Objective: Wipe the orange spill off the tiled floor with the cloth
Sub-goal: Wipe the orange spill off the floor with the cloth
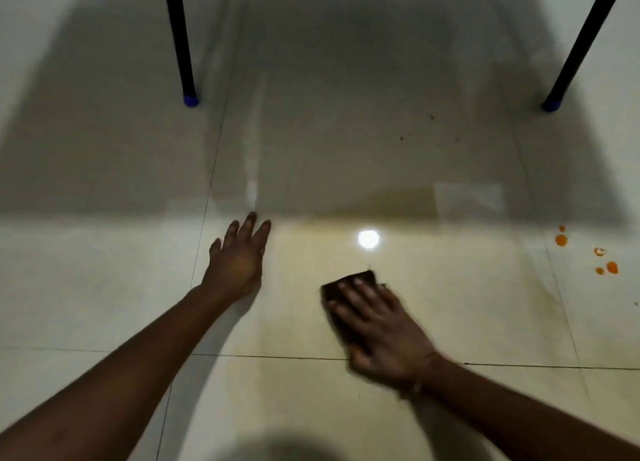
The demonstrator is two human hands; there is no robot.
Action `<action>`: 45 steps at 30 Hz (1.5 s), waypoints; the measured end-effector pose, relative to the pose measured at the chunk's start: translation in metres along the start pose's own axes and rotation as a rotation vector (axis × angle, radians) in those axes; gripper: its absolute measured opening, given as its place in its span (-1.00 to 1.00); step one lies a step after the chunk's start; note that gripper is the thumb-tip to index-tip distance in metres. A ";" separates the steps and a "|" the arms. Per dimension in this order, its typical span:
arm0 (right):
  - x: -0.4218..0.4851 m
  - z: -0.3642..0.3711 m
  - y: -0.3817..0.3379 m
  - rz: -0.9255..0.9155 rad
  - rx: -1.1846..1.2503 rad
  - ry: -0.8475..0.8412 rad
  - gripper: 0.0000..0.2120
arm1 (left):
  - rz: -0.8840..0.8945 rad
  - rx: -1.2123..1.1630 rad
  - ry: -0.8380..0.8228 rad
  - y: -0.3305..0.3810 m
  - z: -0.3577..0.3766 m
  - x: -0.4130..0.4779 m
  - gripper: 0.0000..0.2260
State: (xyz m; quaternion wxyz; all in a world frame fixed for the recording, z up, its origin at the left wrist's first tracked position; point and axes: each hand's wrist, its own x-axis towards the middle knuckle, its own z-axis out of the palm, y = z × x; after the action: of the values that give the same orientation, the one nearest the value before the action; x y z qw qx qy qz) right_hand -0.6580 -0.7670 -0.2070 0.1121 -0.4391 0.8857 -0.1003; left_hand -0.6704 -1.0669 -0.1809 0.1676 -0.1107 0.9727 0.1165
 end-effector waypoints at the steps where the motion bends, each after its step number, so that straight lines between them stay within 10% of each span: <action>1: 0.000 -0.003 0.026 0.114 -0.041 0.046 -0.27 | -0.020 -0.007 0.034 0.006 0.006 0.000 -0.53; 4: 0.023 -0.013 0.038 0.486 0.009 0.124 -0.30 | -0.016 -0.039 0.136 0.025 0.023 0.005 -0.55; 10: -0.056 -0.002 0.017 0.063 0.020 -0.019 -0.24 | 0.153 -0.017 0.122 0.079 0.019 0.060 -0.44; 16: 0.054 -0.035 0.109 0.721 0.000 0.224 -0.28 | 0.159 -0.061 0.134 0.131 0.001 0.153 -0.42; 21: 0.043 -0.030 0.086 0.363 0.034 0.124 -0.28 | 0.116 0.005 0.238 0.137 0.008 0.170 -0.45; 29: 0.164 -0.079 0.259 0.911 0.039 0.296 -0.26 | 0.132 0.006 0.335 0.135 0.017 0.174 -0.43; 36: 0.157 -0.069 0.204 0.392 0.007 0.184 -0.29 | 0.127 -0.003 0.337 0.134 0.011 0.173 -0.47; 41: 0.205 -0.091 0.263 0.758 0.031 0.258 -0.28 | 0.120 0.008 0.328 0.133 0.013 0.172 -0.46; 45: 0.211 -0.079 0.209 0.429 0.004 0.173 -0.30 | 0.116 -0.006 0.344 0.135 0.012 0.171 -0.47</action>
State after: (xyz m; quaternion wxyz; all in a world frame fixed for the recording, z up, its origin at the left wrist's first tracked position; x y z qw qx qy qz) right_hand -0.9632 -0.8055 -0.2132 0.0554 -0.2302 0.9649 -0.1132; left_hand -0.8581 -0.9657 -0.2262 -0.0086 -0.0731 0.9914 0.1084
